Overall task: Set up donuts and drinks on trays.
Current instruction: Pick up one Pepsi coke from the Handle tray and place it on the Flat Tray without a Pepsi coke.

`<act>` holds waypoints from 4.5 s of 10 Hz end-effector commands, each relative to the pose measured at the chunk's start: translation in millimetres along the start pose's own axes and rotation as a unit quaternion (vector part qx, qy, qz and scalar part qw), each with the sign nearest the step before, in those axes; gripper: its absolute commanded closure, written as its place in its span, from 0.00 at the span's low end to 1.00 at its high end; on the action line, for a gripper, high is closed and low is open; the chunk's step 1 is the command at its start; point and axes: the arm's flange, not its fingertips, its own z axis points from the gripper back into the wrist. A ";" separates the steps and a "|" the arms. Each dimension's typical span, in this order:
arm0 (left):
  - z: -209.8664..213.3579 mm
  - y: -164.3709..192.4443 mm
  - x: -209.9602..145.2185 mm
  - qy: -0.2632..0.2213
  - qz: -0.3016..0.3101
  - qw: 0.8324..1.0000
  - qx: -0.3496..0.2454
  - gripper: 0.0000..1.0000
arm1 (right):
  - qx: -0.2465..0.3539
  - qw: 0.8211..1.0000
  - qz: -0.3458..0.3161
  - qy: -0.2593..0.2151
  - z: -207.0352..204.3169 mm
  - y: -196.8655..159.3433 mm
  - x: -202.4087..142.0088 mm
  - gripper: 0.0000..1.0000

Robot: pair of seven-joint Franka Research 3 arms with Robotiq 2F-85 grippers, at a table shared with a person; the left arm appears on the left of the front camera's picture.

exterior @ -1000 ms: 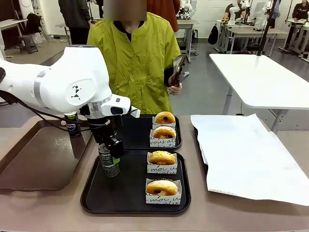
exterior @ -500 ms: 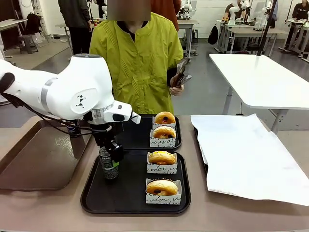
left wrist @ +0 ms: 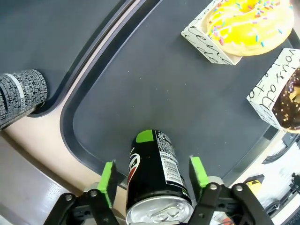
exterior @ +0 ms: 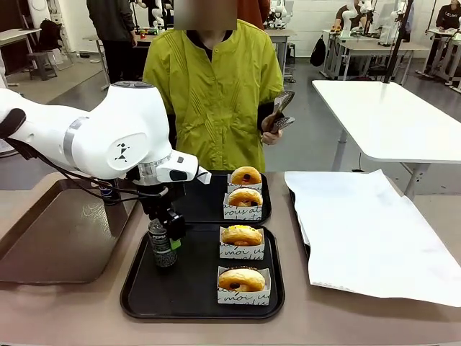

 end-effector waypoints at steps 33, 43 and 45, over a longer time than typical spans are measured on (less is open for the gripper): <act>172.3 159.5 -277.4 -0.127 0.318 0.929 -0.143 0.00 | 0.009 1.000 0.010 -0.005 0.0 0.4 1.6 0.00; 109.6 298.4 -427.0 -0.288 0.378 0.730 -0.491 0.00 | 0.009 1.000 0.010 -0.005 0.0 0.4 1.6 0.00; 95.1 318.1 -429.2 -0.291 0.365 0.730 -0.498 0.00 | 0.009 1.000 0.010 -0.005 0.0 0.4 1.6 0.00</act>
